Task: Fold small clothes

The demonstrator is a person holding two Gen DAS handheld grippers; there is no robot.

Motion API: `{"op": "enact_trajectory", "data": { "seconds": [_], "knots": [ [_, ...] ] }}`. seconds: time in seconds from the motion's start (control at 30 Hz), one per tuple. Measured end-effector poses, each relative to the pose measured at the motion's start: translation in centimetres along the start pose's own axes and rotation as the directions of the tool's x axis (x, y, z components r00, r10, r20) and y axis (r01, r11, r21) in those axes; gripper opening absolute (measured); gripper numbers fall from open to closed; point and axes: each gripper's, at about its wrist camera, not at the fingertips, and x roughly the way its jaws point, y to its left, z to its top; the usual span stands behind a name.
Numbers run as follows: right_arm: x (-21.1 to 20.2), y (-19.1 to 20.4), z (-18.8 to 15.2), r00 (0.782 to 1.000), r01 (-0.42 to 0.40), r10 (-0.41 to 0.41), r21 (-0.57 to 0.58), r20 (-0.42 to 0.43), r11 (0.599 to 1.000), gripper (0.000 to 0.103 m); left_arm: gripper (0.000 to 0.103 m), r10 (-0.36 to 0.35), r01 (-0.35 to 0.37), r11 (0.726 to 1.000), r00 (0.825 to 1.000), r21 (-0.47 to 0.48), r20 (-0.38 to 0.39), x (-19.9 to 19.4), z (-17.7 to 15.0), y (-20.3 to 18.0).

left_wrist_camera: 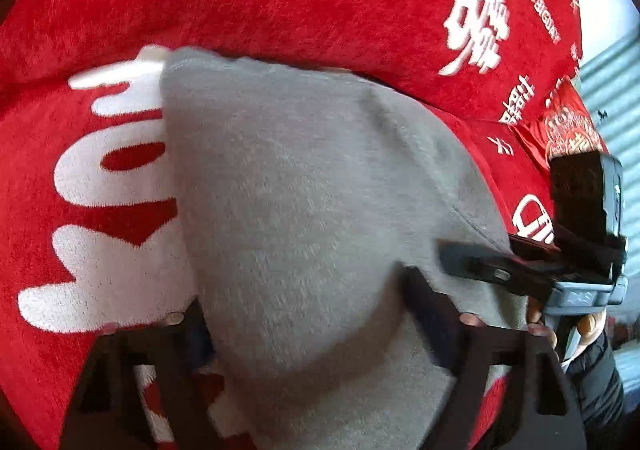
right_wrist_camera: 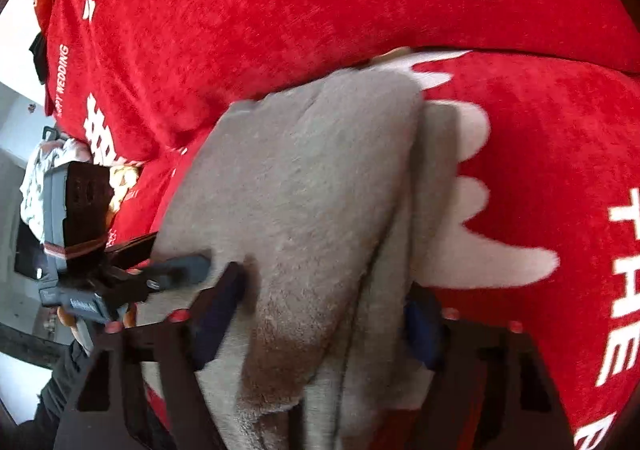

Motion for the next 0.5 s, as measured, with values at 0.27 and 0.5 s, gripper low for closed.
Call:
{"op": "enact_trajectory", "data": {
  "seconds": [0.27,0.5],
  "knots": [
    [-0.6,0.8,0.2,0.999,-0.007,0.007,0.004,0.044,1.0,0.043,0.046,0.051,-0.052,0.998,0.998,0.018,0.044,-1.7,0.0,-1.0],
    [-1.6,3.3,0.2,0.995,0.078,-0.074,-0.051,0.072,0.996,0.042,0.042,0.121,-0.124,0.991,0.991,0.047,0.057,-2.5,0.0,-2.6]
  ]
}}
